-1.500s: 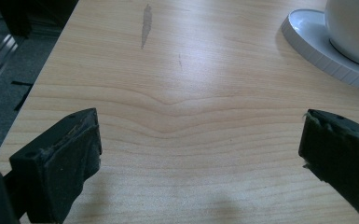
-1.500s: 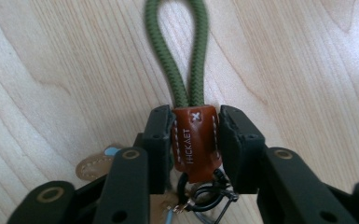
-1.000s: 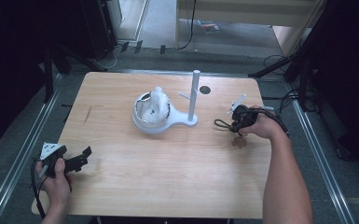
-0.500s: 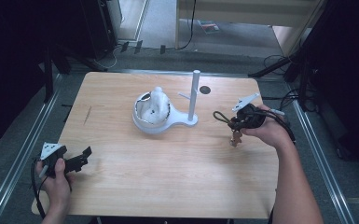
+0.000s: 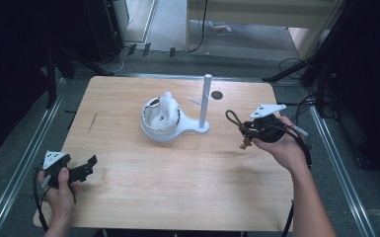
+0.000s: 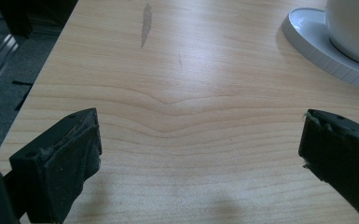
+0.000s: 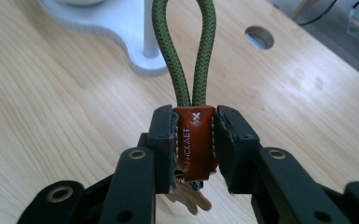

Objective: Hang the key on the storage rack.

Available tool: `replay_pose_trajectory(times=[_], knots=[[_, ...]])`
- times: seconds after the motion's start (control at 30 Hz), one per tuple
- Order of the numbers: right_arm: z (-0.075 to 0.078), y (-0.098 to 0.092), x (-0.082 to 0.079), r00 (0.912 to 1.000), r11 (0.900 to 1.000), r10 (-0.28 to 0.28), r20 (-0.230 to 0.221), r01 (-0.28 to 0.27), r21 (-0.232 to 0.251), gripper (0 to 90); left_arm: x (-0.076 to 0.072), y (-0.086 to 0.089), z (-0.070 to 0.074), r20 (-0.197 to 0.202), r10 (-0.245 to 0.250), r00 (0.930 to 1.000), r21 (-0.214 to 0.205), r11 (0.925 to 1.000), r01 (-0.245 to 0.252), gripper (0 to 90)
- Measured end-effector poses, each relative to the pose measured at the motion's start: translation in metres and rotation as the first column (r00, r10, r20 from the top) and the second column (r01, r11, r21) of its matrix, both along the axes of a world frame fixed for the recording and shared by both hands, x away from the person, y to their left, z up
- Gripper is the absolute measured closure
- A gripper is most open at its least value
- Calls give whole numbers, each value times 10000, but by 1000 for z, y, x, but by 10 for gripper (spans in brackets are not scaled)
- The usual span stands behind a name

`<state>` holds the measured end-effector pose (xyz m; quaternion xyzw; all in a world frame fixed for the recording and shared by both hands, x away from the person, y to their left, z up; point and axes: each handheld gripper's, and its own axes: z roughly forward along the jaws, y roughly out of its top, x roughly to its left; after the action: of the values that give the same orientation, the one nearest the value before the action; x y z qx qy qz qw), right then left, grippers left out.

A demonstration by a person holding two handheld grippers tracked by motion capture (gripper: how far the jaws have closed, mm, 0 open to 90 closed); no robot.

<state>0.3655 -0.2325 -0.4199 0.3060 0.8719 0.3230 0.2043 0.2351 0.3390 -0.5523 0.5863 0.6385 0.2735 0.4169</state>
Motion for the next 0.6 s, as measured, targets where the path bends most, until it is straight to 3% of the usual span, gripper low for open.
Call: replay_pose_trajectory(times=[0.23, 0.4, 0.6], knots=[[7, 8, -17, 9971, 9966, -559, 525, 526, 632, 697, 0, 0, 0, -4, -2, 10000, 3, 10000, 2, 0], [11, 12, -29, 9879, 9839, -1289, 862, 1165, 1358, 698, 0, 0, 0, 15, 6, 10000, -7, 10000, -6, 0], [13, 15, -40, 9748, 9613, -1928, 1125, 1646, 2209, 698, 0, 0, 0, -1, 3, 10000, 3, 10000, -3, 0]])
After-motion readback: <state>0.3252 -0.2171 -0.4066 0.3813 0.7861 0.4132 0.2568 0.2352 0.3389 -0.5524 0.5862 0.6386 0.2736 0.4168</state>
